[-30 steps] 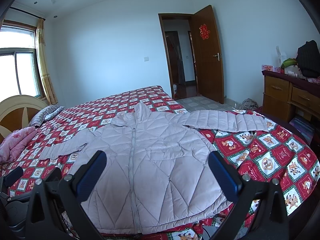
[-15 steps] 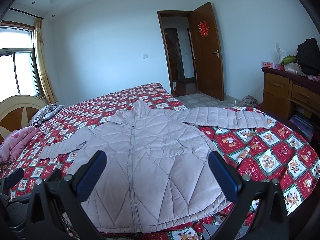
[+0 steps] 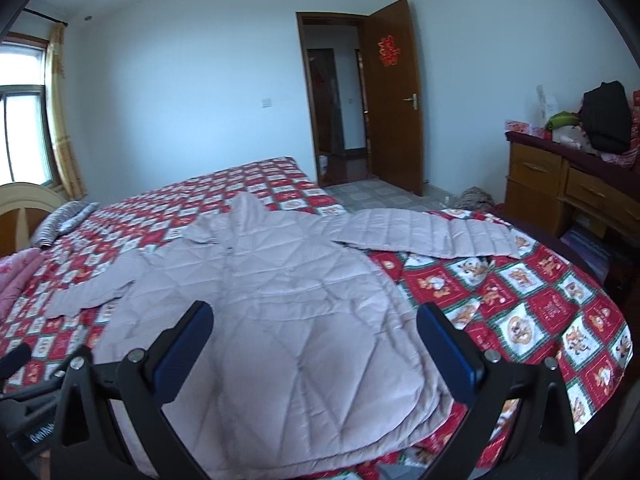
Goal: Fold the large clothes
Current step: 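Grasp the jacket sleeve with the right gripper and lift it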
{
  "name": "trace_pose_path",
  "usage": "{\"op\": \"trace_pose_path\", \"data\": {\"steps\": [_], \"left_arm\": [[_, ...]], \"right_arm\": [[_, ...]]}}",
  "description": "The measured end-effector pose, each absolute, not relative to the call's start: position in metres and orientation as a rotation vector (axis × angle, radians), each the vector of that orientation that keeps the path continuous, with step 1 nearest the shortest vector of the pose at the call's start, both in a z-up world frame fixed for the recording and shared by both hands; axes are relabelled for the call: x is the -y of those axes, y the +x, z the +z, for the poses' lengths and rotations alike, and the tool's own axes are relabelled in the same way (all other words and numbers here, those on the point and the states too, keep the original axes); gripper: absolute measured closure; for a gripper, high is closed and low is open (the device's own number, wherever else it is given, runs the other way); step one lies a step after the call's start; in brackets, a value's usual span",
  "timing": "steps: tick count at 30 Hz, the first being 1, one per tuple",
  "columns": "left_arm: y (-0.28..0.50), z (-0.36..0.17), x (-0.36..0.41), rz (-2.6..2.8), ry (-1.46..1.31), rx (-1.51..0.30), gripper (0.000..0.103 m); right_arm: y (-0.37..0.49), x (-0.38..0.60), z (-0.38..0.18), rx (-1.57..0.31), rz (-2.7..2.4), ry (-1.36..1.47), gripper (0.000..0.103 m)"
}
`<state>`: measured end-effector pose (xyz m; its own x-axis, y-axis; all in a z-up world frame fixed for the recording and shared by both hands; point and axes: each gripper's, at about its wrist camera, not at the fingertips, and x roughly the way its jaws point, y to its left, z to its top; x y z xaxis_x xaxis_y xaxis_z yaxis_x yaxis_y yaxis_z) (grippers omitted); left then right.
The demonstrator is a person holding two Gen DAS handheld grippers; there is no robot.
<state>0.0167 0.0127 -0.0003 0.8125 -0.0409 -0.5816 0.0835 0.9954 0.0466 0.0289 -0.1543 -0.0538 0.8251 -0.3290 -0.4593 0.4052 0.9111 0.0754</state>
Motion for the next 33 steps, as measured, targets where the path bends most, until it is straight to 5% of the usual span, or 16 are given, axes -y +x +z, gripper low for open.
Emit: {"op": "trace_pose_path", "data": {"steps": [20, 27, 33], "left_arm": [[0.129, -0.037, 0.008, -0.108, 0.16, -0.687, 0.001], [0.195, -0.048, -0.012, -0.078, 0.156, -0.584, 0.001], [0.253, -0.075, -0.04, 0.012, 0.155, -0.577, 0.001]], "right_arm": [[0.128, 0.219, -0.086, -0.624, -0.512, 0.179, 0.0], [0.149, 0.301, -0.092, -0.596, -0.605, 0.264, 0.0], [0.132, 0.435, -0.106, -0.574, -0.851, 0.467, 0.017]]}}
